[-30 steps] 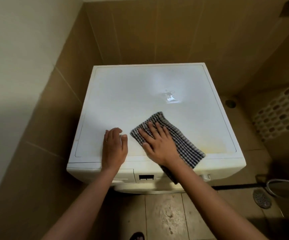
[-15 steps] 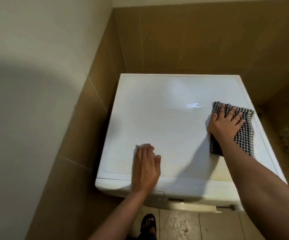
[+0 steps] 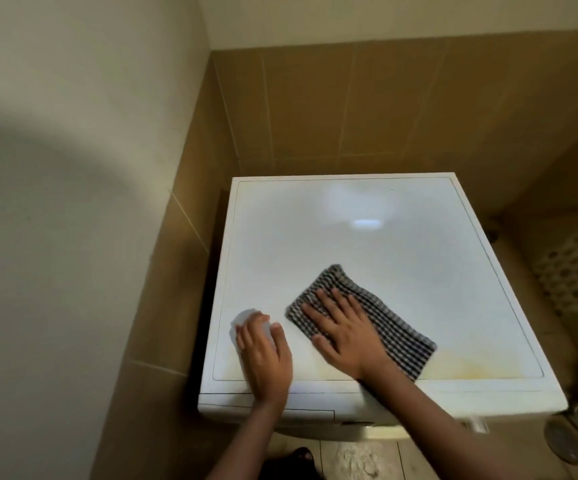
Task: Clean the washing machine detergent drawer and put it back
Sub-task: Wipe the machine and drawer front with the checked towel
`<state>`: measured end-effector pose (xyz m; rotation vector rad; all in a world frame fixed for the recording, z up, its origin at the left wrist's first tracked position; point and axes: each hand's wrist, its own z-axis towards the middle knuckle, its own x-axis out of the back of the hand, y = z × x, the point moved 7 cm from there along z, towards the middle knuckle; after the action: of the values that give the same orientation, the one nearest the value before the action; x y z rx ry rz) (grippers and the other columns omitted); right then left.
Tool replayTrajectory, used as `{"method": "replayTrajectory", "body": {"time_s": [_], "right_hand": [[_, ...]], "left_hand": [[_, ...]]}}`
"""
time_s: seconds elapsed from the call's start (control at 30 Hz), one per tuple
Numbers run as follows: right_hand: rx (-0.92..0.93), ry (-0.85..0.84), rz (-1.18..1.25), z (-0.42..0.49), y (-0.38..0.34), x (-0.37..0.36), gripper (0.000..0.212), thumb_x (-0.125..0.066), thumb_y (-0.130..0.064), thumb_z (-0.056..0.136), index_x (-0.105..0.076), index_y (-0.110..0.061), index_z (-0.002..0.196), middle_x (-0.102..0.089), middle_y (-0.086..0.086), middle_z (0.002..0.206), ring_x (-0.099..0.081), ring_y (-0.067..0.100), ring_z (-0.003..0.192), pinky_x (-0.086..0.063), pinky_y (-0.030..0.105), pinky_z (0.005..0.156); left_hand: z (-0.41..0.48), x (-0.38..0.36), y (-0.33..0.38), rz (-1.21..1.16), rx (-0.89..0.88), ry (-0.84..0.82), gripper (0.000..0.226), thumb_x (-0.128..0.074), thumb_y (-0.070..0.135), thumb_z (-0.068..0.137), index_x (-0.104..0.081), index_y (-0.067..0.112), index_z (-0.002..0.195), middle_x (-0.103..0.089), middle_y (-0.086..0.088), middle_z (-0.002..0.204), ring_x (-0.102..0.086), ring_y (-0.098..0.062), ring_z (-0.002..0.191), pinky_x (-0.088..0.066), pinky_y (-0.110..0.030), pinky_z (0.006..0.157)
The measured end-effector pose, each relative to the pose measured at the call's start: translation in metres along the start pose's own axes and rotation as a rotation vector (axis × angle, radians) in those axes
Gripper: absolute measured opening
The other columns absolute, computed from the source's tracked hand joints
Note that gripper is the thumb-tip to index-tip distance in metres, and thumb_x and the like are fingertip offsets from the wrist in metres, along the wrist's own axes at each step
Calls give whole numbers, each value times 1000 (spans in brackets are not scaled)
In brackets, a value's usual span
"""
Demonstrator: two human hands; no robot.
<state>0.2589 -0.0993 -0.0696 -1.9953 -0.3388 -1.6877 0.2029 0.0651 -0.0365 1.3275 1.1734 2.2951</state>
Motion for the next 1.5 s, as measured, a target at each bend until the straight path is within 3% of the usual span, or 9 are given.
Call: {"method": "replayTrajectory", "body": {"time_s": [0.2,0.33,0.47,0.63,0.8,1.0,1.13,1.27,1.5], "right_hand": [[-549,93,42,-34,143,28,65,-17,-59,90,-18,-37,151,-12,4,159,-12,29,147,-2,45,119],[-896,189,47,-15,220,48,69,-17,-56,87,-22,-30,151,-16,12,159,-12,35,145,-4,51,118],[-1049,195,65,41,251,56,64,-17,-49,93,-19,-24,152,-11,16,159,-4,40,145,4,55,116],[-885,136,72,145,209,52,59,-19,-46,98,-13,-26,153,-3,13,160,2,39,146,7,54,116],[-443,63,41,220,72,37,60,-17,-47,97,-8,-28,153,-1,8,161,3,35,147,7,51,117],[-92,-36,10,160,-68,0,63,-12,-49,94,-15,-28,153,-9,9,160,1,37,146,9,53,115],[44,-3,17,72,-92,-13,57,-32,-49,95,-27,-32,150,-24,5,157,-16,32,146,-10,56,117],[-29,46,40,-3,-32,-9,60,-42,-52,89,-30,-40,147,-28,-1,155,-27,27,143,-14,44,115],[-626,162,94,1,153,35,66,-23,-55,88,-31,-31,149,-25,8,156,-21,33,144,-8,47,118]], "left_hand": [[95,2,-27,182,-9,-2,25,-52,18,94,-59,-4,104,-61,-22,106,-55,-39,98,-44,-46,89],[140,-17,-41,134,-127,-185,27,-65,6,88,-60,-7,111,-62,-23,112,-55,-40,108,-44,-44,94],[144,-28,-45,98,-256,-255,39,-51,25,94,-61,-6,114,-62,-20,118,-55,-35,114,-43,-39,100],[145,-28,-47,-5,-217,-295,50,-39,36,94,-58,0,123,-60,-13,125,-51,-24,120,-32,-17,104],[149,-28,-48,-8,-169,-295,50,-37,35,94,-58,0,122,-60,-13,124,-52,-27,117,-37,-25,102],[150,-26,-44,50,-200,-275,47,-37,32,94,-58,-6,114,-61,-21,113,-56,-37,105,-44,-41,95],[147,-25,-46,59,-208,-297,49,-37,37,94,-59,-3,113,-61,-18,114,-54,-34,109,-40,-39,99],[146,-27,-46,26,-224,-294,46,-38,37,94,-61,0,108,-62,-14,111,-55,-31,107,-39,-31,96],[146,-28,-46,-7,-194,-295,49,-36,41,94,-60,2,111,-61,-11,114,-54,-27,110,-40,-29,96]]}}
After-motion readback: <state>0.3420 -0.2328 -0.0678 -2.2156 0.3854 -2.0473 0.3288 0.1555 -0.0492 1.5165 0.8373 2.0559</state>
